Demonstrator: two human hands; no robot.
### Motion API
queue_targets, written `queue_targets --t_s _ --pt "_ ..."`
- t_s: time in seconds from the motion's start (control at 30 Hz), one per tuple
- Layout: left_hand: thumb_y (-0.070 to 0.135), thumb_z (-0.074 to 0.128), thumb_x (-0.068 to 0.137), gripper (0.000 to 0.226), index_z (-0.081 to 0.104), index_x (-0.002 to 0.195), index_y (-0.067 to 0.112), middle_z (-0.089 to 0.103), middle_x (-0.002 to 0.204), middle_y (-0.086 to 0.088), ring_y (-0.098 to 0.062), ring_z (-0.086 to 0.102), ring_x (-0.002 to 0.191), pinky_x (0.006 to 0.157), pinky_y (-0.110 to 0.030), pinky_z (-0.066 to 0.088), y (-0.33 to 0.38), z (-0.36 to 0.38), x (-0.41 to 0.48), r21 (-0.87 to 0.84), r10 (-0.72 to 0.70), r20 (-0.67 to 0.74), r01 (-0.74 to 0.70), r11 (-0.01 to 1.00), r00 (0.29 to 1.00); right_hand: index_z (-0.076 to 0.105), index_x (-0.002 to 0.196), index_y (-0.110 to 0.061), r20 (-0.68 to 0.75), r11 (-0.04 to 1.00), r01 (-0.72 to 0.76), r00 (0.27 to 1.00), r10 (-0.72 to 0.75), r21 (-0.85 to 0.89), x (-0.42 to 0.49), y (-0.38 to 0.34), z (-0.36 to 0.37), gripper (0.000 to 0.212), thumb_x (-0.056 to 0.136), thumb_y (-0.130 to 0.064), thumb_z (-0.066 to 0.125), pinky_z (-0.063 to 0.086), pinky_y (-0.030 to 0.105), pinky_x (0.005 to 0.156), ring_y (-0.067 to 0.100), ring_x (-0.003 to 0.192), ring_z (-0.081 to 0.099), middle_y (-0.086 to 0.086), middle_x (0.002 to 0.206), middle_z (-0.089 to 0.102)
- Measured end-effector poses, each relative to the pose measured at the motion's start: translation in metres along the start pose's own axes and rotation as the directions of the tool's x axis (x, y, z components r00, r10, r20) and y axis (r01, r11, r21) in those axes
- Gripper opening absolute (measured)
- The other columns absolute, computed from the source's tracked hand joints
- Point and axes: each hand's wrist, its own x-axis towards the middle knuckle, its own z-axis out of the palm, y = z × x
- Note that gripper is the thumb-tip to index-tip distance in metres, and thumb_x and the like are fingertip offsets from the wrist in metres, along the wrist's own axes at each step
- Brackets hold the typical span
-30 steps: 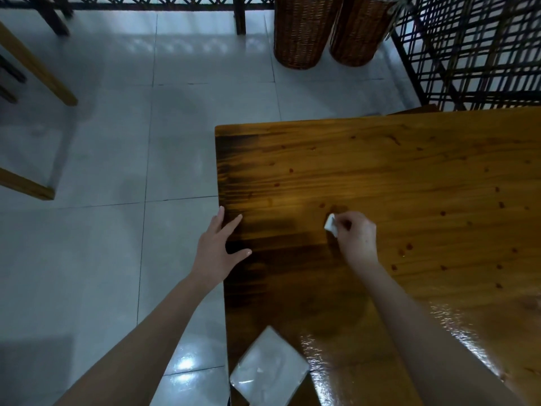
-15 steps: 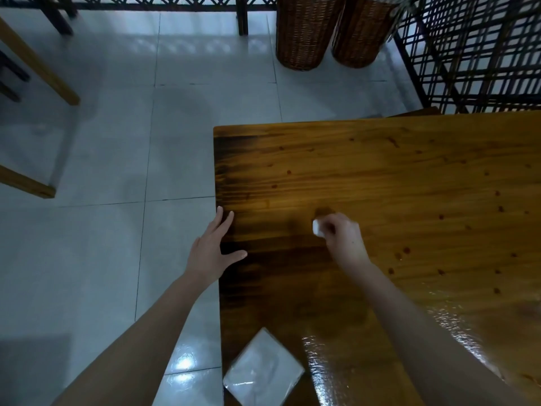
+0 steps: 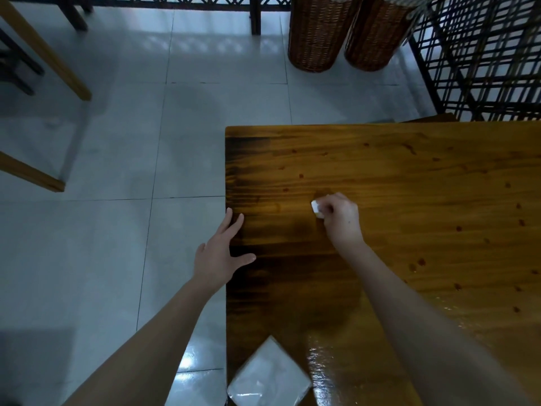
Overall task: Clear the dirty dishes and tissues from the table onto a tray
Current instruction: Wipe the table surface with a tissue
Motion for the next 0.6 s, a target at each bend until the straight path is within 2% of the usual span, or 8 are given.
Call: queue_targets --t_s 0.1,0.2,0.3,0.37,0.5,0.6 --pt "0.042 0.073 0.079 0.091 0.016 0.15 0.038 0.0 0.158 0.02 -0.016 0.03 0.141 0.107 -0.049 0.04 -0.001 0.0 0.0 -0.019 -0.011 0.002 0.011 1.0 1.0 0.07 0.095 -0.002 0.024 0.999 -0.002 1.0 0.001 0.039 0.005 -0.016 0.01 0.021 0.09 0.005 0.051 0.046 0.023 0.074 0.017 0.087 0.059 0.01 0.097 0.064" --pt "0.043 0.072 0.079 0.091 0.016 0.15 0.038 0.0 0.158 0.02 -0.016 0.028 0.142 0.108 -0.049 0.039 -0.003 0.002 0.0 -0.039 0.0 0.007 0.001 0.999 1.0 0.069 0.084 -0.001 0.105 0.993 0.071 0.991 -0.081 0.096 -0.011 -0.03 0.022 0.019 0.09 0.005 0.051 0.051 0.032 0.08 0.019 0.089 0.06 0.01 0.096 0.065" --pt "0.043 0.072 0.08 0.09 0.016 0.15 0.038 0.0 0.158 0.02 -0.015 0.028 0.141 0.108 -0.046 0.039 -0.004 0.003 0.0 -0.041 0.013 0.0 -0.013 0.999 1.0 0.069 0.087 0.003 0.135 0.979 0.151 0.976 -0.169 0.135 -0.023 -0.042 0.035 0.017 0.088 0.007 0.053 0.051 0.034 0.078 0.023 0.088 0.061 0.014 0.094 0.065" --pt "0.044 0.072 0.079 0.091 0.016 0.15 0.038 -0.001 0.158 0.02 -0.015 0.029 0.141 0.109 -0.045 0.039 -0.004 0.003 0.001 -0.033 0.01 0.0 -0.01 0.999 1.0 0.07 0.088 0.003 0.129 0.978 0.155 0.976 -0.173 0.141 -0.019 -0.048 0.039 0.018 0.088 0.007 0.052 0.051 0.033 0.076 0.023 0.087 0.06 0.014 0.092 0.066" --pt "0.044 0.073 0.079 0.092 0.014 0.15 0.04 -0.004 0.157 0.023 -0.014 0.028 0.141 0.108 -0.047 0.039 -0.004 0.004 0.003 -0.029 -0.009 0.009 0.009 1.0 1.0 0.069 0.079 0.002 0.174 0.977 0.191 0.963 -0.206 0.099 0.002 -0.063 0.044 0.022 0.087 0.007 0.049 0.047 0.036 0.078 0.024 0.085 0.056 0.012 0.085 0.065" --pt "0.043 0.073 0.079 0.091 0.016 0.15 0.04 -0.005 0.155 0.025 -0.014 0.029 0.141 0.107 -0.047 0.04 -0.007 0.004 0.003 -0.025 0.023 -0.002 -0.023 0.999 1.0 0.068 0.082 0.001 0.205 0.974 0.223 0.953 -0.225 0.033 0.023 -0.081 0.058 0.02 0.086 0.009 0.05 0.046 0.034 0.083 0.02 0.091 0.055 0.009 0.091 0.065"
